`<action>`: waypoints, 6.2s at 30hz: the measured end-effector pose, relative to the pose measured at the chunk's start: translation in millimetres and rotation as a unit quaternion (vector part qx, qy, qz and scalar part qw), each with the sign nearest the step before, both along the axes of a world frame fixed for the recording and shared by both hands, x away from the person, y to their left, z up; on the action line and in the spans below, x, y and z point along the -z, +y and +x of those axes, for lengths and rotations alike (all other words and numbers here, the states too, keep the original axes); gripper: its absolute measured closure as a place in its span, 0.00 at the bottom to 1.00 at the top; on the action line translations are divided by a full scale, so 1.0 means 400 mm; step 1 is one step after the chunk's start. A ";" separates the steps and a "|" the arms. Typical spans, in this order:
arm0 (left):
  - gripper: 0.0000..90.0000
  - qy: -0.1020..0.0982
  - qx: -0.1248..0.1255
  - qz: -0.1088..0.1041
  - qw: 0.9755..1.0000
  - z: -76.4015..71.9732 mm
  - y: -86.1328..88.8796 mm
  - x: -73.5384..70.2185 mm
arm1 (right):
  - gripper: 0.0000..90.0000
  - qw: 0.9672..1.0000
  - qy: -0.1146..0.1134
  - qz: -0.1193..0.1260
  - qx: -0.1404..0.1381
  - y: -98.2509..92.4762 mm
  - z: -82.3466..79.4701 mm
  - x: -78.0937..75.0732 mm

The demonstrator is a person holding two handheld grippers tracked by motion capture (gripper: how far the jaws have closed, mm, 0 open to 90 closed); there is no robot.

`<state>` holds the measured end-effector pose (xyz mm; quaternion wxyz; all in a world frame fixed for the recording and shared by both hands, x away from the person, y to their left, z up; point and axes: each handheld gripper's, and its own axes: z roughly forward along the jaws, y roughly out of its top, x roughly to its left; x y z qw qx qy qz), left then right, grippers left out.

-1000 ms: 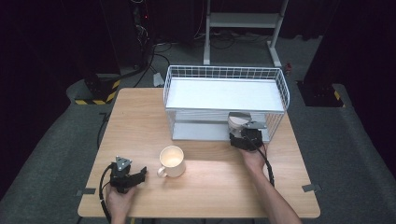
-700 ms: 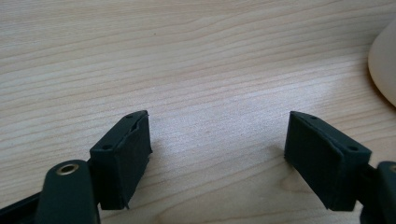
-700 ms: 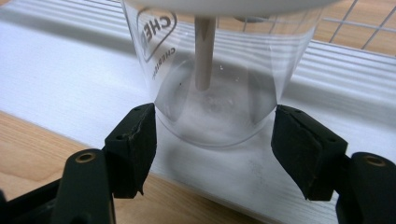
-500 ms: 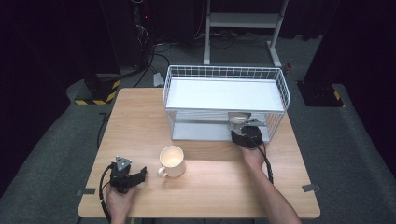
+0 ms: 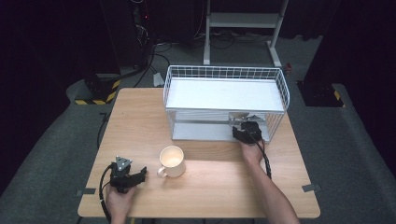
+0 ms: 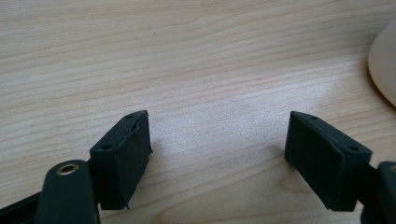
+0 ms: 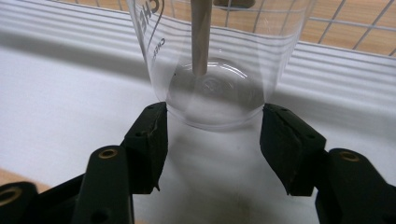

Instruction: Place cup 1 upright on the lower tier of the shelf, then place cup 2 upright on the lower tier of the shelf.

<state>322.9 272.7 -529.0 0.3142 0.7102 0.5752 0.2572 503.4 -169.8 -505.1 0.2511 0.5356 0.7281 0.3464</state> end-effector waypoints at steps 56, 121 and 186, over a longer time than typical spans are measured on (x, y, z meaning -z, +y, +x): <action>0.25 0.000 0.000 0.000 1.000 0.000 0.000 0.000 | 0.35 0.994 -0.037 0.063 -0.082 -0.116 -0.174 -0.089; 0.17 0.009 0.007 -0.009 1.000 0.010 -0.005 -0.002 | 0.29 0.994 0.031 -0.027 -0.106 -0.225 -0.359 0.046; 0.01 -0.016 0.153 -0.045 0.987 -0.044 -0.214 -0.107 | 0.29 0.994 0.031 -0.027 -0.105 -0.224 -0.357 0.046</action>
